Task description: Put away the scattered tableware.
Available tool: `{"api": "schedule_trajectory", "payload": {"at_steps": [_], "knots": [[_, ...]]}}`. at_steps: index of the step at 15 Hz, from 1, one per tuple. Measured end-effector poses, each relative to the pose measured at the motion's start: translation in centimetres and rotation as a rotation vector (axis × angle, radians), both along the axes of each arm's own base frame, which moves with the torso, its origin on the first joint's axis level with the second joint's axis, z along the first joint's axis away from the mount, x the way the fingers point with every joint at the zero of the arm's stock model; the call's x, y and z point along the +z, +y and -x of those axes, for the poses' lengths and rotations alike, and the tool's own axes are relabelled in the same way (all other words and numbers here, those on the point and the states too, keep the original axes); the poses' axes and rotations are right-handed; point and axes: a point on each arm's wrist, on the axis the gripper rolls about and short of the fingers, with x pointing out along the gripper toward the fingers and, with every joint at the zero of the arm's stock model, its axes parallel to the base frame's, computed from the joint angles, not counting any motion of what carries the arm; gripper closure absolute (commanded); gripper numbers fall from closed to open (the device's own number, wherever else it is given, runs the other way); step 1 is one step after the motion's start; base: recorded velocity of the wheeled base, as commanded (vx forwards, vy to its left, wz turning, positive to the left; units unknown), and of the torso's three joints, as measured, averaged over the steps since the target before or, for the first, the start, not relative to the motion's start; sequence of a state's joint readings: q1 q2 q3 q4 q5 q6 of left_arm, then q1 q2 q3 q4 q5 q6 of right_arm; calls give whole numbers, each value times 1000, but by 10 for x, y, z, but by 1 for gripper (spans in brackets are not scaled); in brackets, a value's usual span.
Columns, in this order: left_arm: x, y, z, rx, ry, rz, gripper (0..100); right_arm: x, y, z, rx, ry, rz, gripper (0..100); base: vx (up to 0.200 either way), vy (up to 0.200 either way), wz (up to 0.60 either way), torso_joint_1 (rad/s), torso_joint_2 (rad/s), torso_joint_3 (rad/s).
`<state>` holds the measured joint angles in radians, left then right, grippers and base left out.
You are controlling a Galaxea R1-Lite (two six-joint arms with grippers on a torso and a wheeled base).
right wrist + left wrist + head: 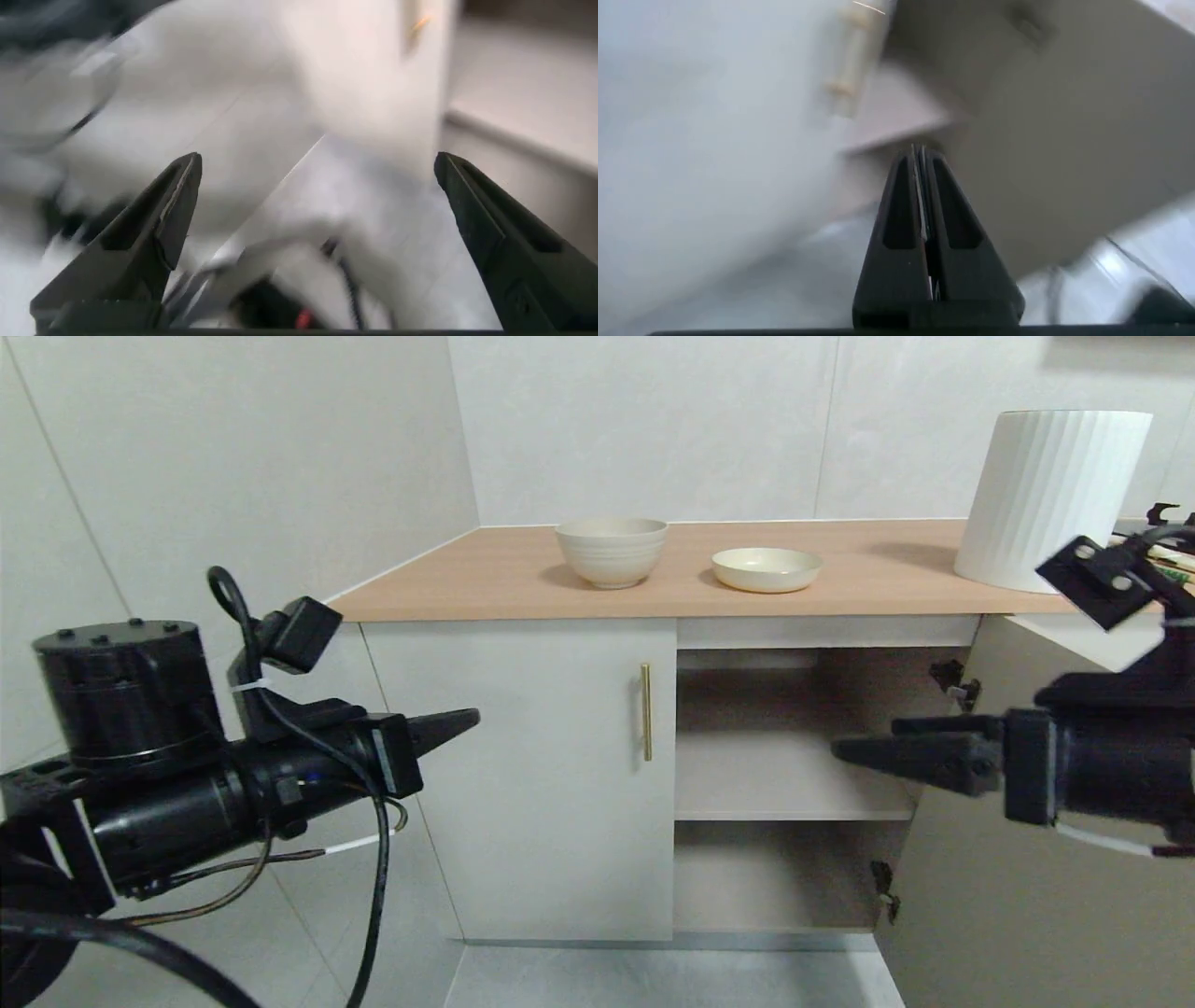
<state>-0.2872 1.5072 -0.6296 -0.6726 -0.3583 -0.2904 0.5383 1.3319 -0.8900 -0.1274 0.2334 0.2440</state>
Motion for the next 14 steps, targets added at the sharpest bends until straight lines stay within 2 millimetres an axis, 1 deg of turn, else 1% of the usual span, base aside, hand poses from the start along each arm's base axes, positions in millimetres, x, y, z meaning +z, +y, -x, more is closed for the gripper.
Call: {"api": "schedule_trajectory", "payload": {"at_steps": [1,2,3,4,6,10,12,14], "knots": [[5,6,4,19,-13,3,100,2,4,-16,-53,-1,9,0,0,0,0,0,0,0],[9,10,8,29,-15,3,100,0,6,-27,-87,5,21,0,0,0,0,0,0,0],[12,13,11,38,8,-3,0,-4,8,-33,-114,16,36,0,0,0,0,0,0,0],[18,15,14,46,14,-4,0,-6,9,-38,-129,23,46,0,0,0,0,0,0,0],[33,18,18,55,-16,9,0,-7,10,-40,-142,27,53,0,0,0,0,0,0,0],[55,26,29,83,-98,38,0,-5,4,-33,-197,22,70,0,0,0,0,0,0,0],[60,28,36,84,-122,44,0,-1,2,-29,-196,9,62,0,0,0,0,0,0,0],[62,29,40,84,-119,41,0,2,0,-24,-189,0,54,0,0,0,0,0,0,0]]}}
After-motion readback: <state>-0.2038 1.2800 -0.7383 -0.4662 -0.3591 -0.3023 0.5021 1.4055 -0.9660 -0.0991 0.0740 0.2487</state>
